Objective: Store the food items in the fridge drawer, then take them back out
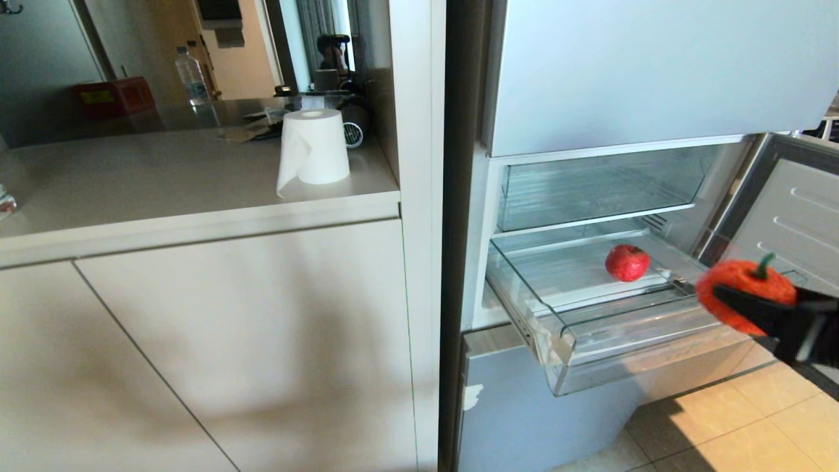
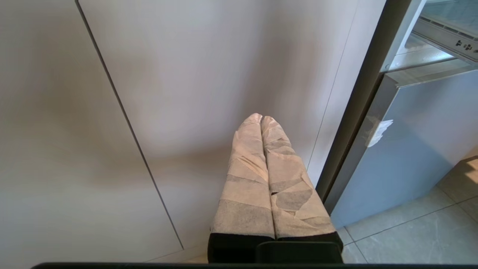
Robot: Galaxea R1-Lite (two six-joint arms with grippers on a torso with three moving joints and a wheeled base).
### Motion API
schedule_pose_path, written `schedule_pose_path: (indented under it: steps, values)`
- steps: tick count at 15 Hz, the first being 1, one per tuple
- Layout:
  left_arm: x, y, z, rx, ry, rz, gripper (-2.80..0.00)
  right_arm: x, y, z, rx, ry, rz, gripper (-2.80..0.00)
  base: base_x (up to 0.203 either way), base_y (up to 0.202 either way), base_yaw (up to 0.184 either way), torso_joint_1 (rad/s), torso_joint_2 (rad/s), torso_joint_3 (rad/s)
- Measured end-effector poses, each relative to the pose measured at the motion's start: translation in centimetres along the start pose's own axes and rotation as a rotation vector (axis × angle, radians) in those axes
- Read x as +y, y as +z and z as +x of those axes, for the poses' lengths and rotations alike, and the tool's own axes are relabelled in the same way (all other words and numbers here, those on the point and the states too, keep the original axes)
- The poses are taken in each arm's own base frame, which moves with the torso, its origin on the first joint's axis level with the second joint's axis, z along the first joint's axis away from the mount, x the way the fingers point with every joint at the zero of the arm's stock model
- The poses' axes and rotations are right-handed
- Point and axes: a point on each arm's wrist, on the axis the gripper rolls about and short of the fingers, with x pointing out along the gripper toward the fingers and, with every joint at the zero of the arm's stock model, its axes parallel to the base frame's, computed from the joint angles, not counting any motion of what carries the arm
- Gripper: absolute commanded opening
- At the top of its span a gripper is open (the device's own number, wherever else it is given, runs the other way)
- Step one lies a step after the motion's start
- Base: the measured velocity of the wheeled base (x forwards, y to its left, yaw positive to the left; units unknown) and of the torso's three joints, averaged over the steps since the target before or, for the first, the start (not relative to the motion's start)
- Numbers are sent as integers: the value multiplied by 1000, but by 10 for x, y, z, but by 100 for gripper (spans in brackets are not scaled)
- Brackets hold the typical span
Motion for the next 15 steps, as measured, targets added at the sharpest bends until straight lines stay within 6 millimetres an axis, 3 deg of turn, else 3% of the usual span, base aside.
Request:
schedule_pose_path:
  steps: [2,5,8,15]
  values:
    - [0,0,0,0,1,0,-280,3,14,45,46,19,10,-280,0,0,0,0,0,0]
    - [0,0,0,0,1,0,-280,7,8,100,150,64,2,-280,0,0,0,0,0,0]
    - [0,0,0,0,1,0,-280,7,-7,139,223,69,-4,-280,0,0,0,0,0,0]
    - [0,0,0,0,0,0,-280,6,-37,205,276,68,-3,-280,0,0,0,0,0,0]
